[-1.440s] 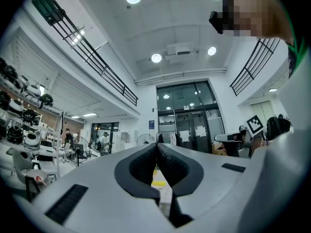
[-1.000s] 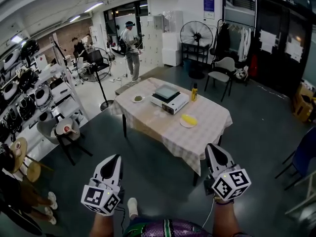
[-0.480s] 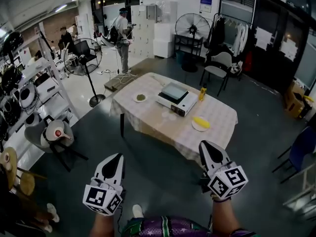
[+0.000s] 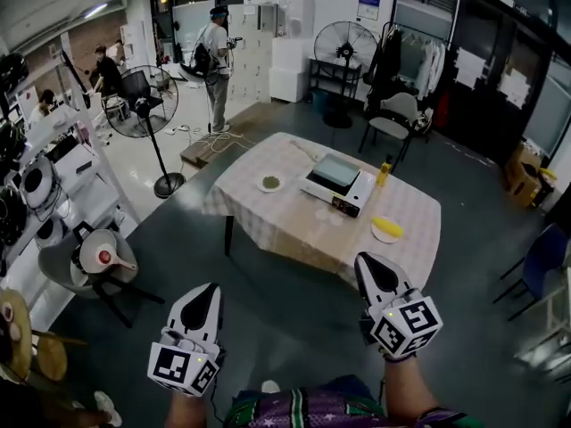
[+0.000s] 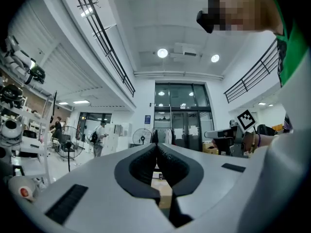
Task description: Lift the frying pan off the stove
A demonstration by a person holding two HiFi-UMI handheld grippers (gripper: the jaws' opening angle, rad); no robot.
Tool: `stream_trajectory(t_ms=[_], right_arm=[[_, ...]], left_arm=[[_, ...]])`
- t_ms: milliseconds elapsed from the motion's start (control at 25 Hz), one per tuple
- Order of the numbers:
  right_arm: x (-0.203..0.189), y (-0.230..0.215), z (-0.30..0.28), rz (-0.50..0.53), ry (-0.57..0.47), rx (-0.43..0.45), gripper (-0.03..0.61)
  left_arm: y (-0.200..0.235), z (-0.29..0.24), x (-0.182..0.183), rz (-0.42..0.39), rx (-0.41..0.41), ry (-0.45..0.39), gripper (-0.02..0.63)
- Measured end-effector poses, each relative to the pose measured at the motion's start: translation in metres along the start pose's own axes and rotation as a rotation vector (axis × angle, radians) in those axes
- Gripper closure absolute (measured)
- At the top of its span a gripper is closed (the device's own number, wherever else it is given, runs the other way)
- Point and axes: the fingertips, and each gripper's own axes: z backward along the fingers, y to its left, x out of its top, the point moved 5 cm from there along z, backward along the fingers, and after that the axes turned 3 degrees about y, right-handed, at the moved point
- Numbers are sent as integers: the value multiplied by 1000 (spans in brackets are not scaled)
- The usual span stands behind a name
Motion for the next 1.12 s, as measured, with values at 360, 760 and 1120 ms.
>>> stream_trajectory(t_ms=[360,760,1120], right_arm=[[-2,13,-50,-11,41,-43,571],[13,-51,-140,-38,-12,-13,571],[40,-177,-177,-91,-48,21,571]], left_arm=[[58,-23,-20,70,-78,18,591],[85,-120,-13,84,-123,55,591],[49,-276,23,-34,-207,58,591]])
